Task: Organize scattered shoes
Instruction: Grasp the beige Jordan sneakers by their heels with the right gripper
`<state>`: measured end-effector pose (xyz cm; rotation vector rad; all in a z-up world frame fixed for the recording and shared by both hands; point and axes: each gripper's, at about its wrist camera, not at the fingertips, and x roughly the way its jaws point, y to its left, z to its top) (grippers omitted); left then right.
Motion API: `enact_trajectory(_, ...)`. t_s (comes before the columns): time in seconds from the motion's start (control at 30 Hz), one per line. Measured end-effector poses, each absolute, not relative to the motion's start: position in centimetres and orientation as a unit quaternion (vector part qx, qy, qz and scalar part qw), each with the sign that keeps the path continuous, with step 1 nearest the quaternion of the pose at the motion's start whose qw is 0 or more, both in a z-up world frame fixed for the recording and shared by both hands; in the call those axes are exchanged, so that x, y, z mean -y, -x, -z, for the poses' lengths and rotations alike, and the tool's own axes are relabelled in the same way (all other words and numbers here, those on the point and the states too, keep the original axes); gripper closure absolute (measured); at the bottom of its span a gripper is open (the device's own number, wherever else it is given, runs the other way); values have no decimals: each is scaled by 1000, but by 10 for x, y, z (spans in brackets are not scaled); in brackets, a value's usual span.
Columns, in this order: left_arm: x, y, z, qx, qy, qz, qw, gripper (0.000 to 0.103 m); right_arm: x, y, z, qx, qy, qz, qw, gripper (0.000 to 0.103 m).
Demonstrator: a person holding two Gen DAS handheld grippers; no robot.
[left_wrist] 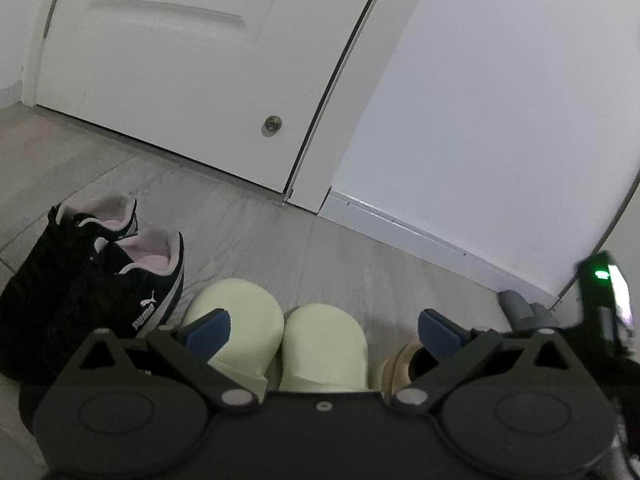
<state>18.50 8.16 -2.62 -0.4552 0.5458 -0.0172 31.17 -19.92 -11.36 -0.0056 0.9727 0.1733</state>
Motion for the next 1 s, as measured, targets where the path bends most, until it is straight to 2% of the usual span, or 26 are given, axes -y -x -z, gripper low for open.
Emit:
enact_trajectory(0.2, -94, -196, 34, -269, 265, 0, 926, 1, 175, -347, 136, -521, 23, -54, 851, 14)
enact_trajectory(0.33, -102, -197, 37, -263, 292, -3, 920, 1, 172, -349, 159, -498, 8, -37, 866, 20)
enact_trajectory(0.53, -103, -194, 34, -248, 288, -6, 925, 1, 180, -304, 154, -377, -15, -33, 926, 33)
enact_trajectory(0.8, -96, -180, 26, -206, 265, -9, 942, 1, 208, -227, 119, -215, -37, -19, 976, 41)
enact_trajectory(1.0, -93, -165, 24, -178, 247, -16, 952, 1, 234, -176, 75, -113, -64, 35, 991, 42)
